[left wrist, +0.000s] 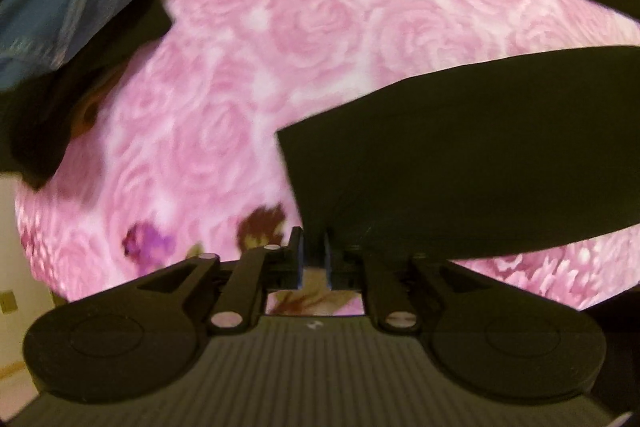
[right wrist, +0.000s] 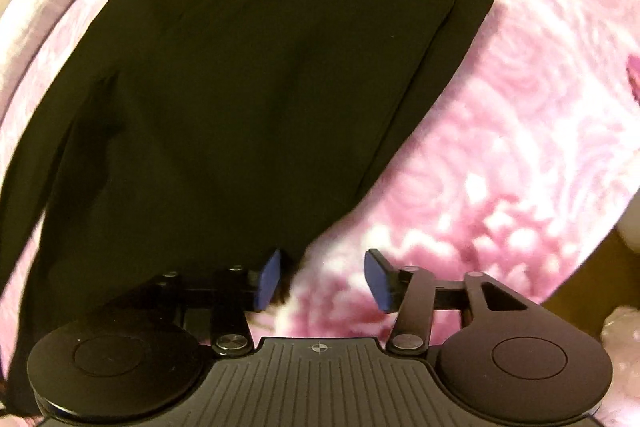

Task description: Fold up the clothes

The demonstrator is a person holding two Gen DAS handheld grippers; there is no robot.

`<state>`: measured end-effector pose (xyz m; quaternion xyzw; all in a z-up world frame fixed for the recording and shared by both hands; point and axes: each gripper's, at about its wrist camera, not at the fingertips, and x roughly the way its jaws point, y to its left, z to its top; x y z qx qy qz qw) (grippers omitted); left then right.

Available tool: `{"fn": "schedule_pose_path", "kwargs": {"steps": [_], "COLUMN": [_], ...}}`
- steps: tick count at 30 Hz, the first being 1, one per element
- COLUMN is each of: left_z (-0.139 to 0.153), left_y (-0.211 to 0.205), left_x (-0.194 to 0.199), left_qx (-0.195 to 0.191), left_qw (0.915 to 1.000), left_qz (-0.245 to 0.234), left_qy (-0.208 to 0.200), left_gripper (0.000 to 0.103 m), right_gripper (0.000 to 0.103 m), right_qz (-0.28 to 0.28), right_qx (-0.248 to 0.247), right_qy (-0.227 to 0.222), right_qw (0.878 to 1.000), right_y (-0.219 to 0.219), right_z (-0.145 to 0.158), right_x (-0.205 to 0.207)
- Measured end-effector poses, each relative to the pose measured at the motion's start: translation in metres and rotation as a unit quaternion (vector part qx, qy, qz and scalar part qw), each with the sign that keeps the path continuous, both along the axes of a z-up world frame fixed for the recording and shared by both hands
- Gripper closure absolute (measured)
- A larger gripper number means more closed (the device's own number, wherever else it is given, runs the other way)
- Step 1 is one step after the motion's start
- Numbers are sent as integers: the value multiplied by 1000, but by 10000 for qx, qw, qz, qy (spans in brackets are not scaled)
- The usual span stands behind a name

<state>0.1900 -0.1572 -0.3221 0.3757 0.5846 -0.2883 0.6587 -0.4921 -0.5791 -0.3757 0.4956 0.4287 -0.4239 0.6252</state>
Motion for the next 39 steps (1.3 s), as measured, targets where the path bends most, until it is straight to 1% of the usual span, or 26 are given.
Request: {"fn": "schedule_pose_path", "kwargs": {"steps": [2, 4, 5, 7, 8, 9, 10, 11, 13, 14, 15, 17, 18, 19, 20, 21, 23, 24, 27, 28, 30, 32, 33, 36, 38, 39], "left_z": [8, 17, 22, 23, 20, 15, 9, 2, -15, -25, -36, -58, -61, -60, -55, -48, -32, -28, -26, -27, -24, -18, -21, -40, -45, -47], "left_y": [12, 22, 26, 28, 27, 21, 15, 7, -12, -21, -27, -35, -36, -37, -39, -39, -41, -42, -47, -46, -40, -34, -33, -39, -44, -45], "left_x": [1, 6, 10, 25, 34, 42, 49, 52, 56, 56, 57, 60, 61, 63, 65, 69, 82, 88, 99, 100, 97, 92, 92, 101, 106, 108], "left_qx": [-161, -436, -602, -1051, -1267, -1418, -1541, -1551, -1466, -1383, -1301, -1096, -1111, -1177, -1259, -1393, -1720, -1836, -1855, -1800, -1808, -1807, -1774, -1610, -1533, -1500], "left_qw": [9998, 9986, 9975, 9925, 9894, 9877, 9864, 9874, 9876, 9852, 9825, 9791, 9767, 9730, 9691, 9664, 9633, 9630, 9649, 9679, 9716, 9729, 9742, 9799, 9817, 9826], "left_qz": [129, 278, 372, 597, 667, 598, 490, 221, -561, -1013, -1329, -1677, -1785, -1903, -2000, -2048, -2003, -1917, -1834, -1727, -1499, -1428, -1386, -1134, -1070, -1037], "left_qy": [55, 76, 70, 165, 226, 268, 288, 223, 83, 42, 82, 360, 425, 561, 707, 683, 488, 468, 310, 315, 280, 193, 185, 331, 358, 348], "left_gripper": [93, 80, 78, 73, 73, 71, 69, 68, 66, 66, 66, 66, 75, 95, 96, 96, 96, 96, 96, 96, 96, 96, 95, 94, 90, 85], "right_gripper": [50, 49, 49, 49, 49, 49, 49, 49, 48, 48, 48, 48, 48, 48, 48, 48, 48, 48, 48, 48, 48, 48, 48, 47, 46, 46], "right_qz": [139, 293, 340, 381, 395, 411, 434, 485, 591, 682, 745, 831, 874, 940, 1038, 1125, 1297, 1372, 1638, 1724, 1897, 2093, 2206, 2411, 2477, 2449], "right_qx": [-37, -87, -143, -354, -472, -551, -627, -631, -628, -575, -558, -523, -505, -461, -447, -469, -537, -566, -724, -814, -997, -1204, -1321, -1488, -1119, -953], "right_qy": [86, 184, 198, 187, 184, 193, 205, 237, 305, 297, 271, 173, 122, 119, 153, 178, 185, 182, 152, 144, 127, 105, 91, 150, 230, 284], "right_qw": [9999, 9994, 9991, 9985, 9979, 9974, 9969, 9965, 9958, 9956, 9953, 9950, 9948, 9944, 9935, 9924, 9899, 9888, 9837, 9815, 9767, 9703, 9663, 9589, 9621, 9644], "right_y": [12, 23, 28, 42, 51, 60, 71, 83, 107, 120, 131, 154, 166, 175, 183, 189, 198, 200, 196, 193, 185, 179, 177, 158, 138, 131], "right_z": [5, 11, 14, 25, 31, 35, 38, 37, 36, 35, 35, 33, 32, 31, 29, 29, 30, 30, 33, 34, 38, 41, 43, 33, 12, 4], "right_x": [4, 13, 20, 34, 42, 49, 59, 71, 95, 106, 117, 138, 149, 159, 169, 176, 190, 196, 212, 215, 220, 228, 233, 249, 259, 262]}}
